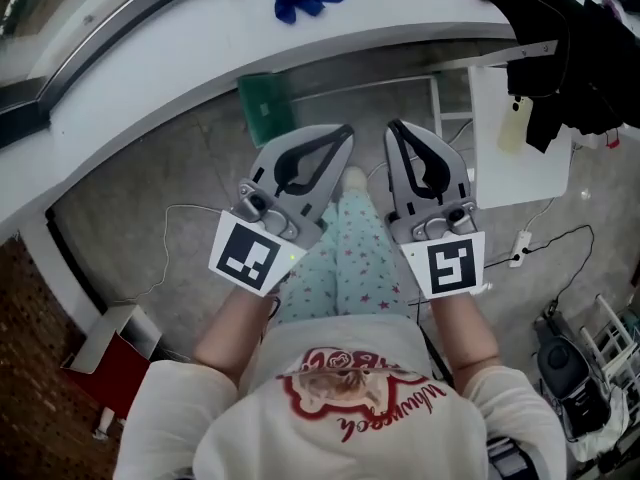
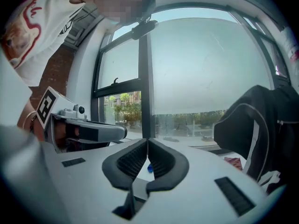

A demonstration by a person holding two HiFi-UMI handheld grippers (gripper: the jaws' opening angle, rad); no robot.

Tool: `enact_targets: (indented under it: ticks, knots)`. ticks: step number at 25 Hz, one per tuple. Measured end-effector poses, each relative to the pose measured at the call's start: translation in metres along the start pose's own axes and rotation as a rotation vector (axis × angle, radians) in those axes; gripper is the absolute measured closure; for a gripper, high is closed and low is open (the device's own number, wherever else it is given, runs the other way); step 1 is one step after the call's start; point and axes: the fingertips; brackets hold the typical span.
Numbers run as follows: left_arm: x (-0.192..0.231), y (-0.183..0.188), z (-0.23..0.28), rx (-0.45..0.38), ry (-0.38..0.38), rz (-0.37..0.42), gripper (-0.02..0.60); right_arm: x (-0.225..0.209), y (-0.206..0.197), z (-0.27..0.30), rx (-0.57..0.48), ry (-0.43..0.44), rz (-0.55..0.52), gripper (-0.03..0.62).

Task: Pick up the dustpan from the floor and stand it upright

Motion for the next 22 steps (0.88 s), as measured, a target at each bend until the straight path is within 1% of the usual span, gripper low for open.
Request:
enact_targets:
  ticks: [3,5,9,10,11,12,17,22]
  knots:
    - [0.009,-0.032,0.019,0.002,-0.017,-0.012,0.562,-0.019,-0.043,0.013,-0.005,-0.012,0.025,0.568]
    - [0.015,-0.051,0.029,0.003,-0.018,-0.018,0.562,-0.028,-0.072,0.021,0.012,-0.025,0.034,0.568]
    - [0.03,-0.092,0.043,0.035,-0.003,-0.026,0.562,-0.046,-0.147,0.032,0.114,-0.051,0.036,0.564]
    - [0.034,-0.102,0.048,0.039,0.004,-0.028,0.561,-0.053,-0.168,0.036,0.142,-0.055,0.036,0.535]
    - [0.038,-0.111,0.053,0.04,0.01,-0.029,0.563,-0.06,-0.188,0.039,0.168,-0.062,0.039,0.477]
    - [0.04,-0.119,0.057,0.042,0.014,-0.028,0.563,-0.068,-0.208,0.042,0.19,-0.075,0.048,0.462]
    - [0.041,-0.154,0.063,0.081,-0.009,-0.025,0.563,-0.092,-0.297,0.044,0.304,-0.194,0.16,0.462]
    - [0.043,-0.185,0.069,0.106,-0.027,-0.017,0.563,-0.104,-0.371,0.059,0.344,-0.221,0.263,0.462]
Point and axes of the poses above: the fingertips, and each gripper's own axes: z forward along the fingers, x to its left, y out of its top, and after that the axes turned 15 degrees about y, right-handed
